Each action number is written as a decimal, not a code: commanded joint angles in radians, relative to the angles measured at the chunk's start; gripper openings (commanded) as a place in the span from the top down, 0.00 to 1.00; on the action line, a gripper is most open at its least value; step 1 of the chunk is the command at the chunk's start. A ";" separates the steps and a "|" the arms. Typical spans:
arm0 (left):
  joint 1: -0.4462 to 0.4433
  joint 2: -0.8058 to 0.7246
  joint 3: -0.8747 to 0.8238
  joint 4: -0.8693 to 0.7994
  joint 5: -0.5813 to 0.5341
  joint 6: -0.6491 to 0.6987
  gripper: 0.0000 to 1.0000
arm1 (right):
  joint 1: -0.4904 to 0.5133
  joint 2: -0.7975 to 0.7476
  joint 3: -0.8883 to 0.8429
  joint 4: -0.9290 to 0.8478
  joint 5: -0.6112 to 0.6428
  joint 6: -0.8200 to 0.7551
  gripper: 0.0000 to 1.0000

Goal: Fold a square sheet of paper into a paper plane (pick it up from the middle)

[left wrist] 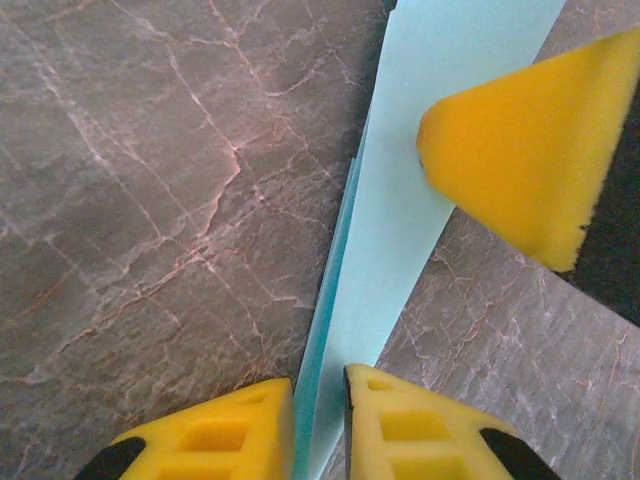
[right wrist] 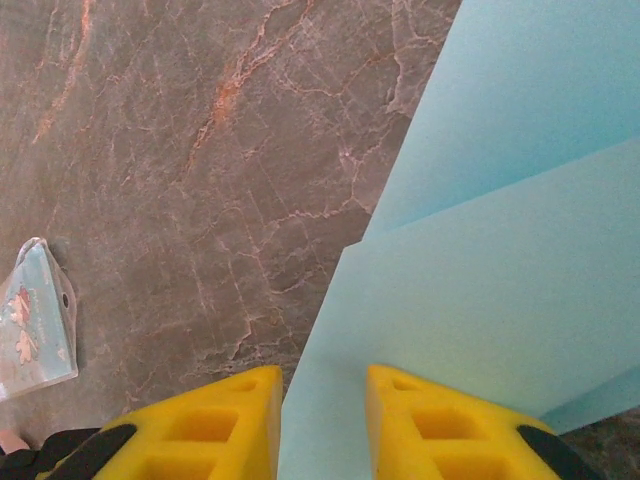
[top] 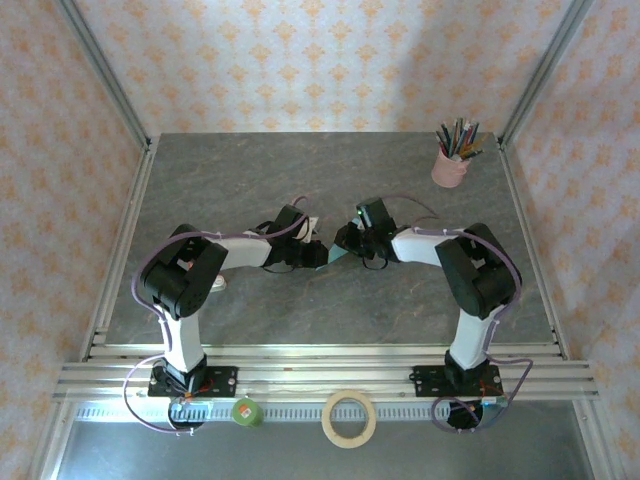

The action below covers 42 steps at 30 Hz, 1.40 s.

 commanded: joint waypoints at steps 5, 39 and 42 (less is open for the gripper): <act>-0.021 0.109 -0.023 -0.053 -0.028 0.030 0.81 | 0.004 0.022 0.028 -0.029 0.033 -0.026 0.73; -0.012 -0.145 0.031 -0.073 -0.081 -0.022 0.60 | 0.002 0.079 -0.001 -0.159 0.125 -0.054 0.82; -0.013 -0.129 0.037 -0.042 -0.027 -0.023 0.68 | 0.002 0.080 -0.006 -0.160 0.127 -0.054 0.84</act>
